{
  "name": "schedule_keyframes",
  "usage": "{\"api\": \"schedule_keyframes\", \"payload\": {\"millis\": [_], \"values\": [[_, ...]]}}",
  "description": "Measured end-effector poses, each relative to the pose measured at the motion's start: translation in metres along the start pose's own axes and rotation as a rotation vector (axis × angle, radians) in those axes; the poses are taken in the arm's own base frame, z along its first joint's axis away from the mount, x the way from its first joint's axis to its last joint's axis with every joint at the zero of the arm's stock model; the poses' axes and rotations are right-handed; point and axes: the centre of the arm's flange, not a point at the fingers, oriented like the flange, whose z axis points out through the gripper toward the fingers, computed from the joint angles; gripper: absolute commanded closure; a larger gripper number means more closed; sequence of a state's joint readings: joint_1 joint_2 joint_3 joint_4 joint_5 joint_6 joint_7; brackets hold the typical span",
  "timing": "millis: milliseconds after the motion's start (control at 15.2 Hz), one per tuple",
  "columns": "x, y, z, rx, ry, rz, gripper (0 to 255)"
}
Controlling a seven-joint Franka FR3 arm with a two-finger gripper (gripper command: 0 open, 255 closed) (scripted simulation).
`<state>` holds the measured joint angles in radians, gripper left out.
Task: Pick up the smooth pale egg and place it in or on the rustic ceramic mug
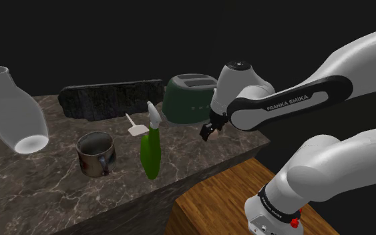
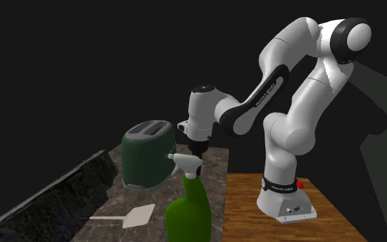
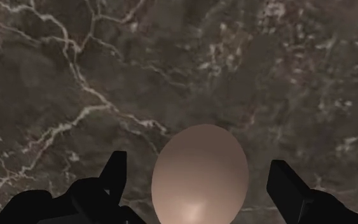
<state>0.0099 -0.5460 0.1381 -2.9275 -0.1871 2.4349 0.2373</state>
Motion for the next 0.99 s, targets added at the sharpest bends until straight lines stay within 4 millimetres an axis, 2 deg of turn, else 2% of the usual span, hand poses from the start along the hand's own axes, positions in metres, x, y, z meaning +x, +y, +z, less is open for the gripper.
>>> {"api": "schedule_keyframes", "payload": {"millis": [132, 198, 858, 990], "values": [[0.0000, 0.0000, 0.0002, 0.000, 0.000, 0.000, 0], [0.0000, 0.0000, 0.0002, 0.000, 0.000, 0.000, 255], [0.0001, 0.0000, 0.0000, 0.000, 0.001, 0.000, 255], [0.0009, 0.0015, -0.0063, 0.000, 0.001, 0.000, 255]]}}
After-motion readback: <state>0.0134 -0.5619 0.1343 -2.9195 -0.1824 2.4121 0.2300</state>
